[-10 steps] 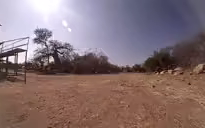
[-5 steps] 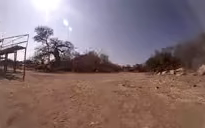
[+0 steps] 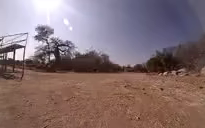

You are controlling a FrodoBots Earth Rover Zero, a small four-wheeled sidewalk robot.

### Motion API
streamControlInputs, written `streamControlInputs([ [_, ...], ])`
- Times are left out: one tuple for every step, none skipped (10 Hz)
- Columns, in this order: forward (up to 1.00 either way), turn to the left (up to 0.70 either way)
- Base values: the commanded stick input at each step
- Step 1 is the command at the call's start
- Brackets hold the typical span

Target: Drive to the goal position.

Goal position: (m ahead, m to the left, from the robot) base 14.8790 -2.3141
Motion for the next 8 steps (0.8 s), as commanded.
streamControlInputs([
  [0.50, 0.00],
  [0.50, 0.00],
  [0.50, 0.00],
  [0.50, 0.00],
  [0.50, 0.00],
  [0.50, 0.00],
  [0.50, 0.00],
  [0.50, 0.00],
])
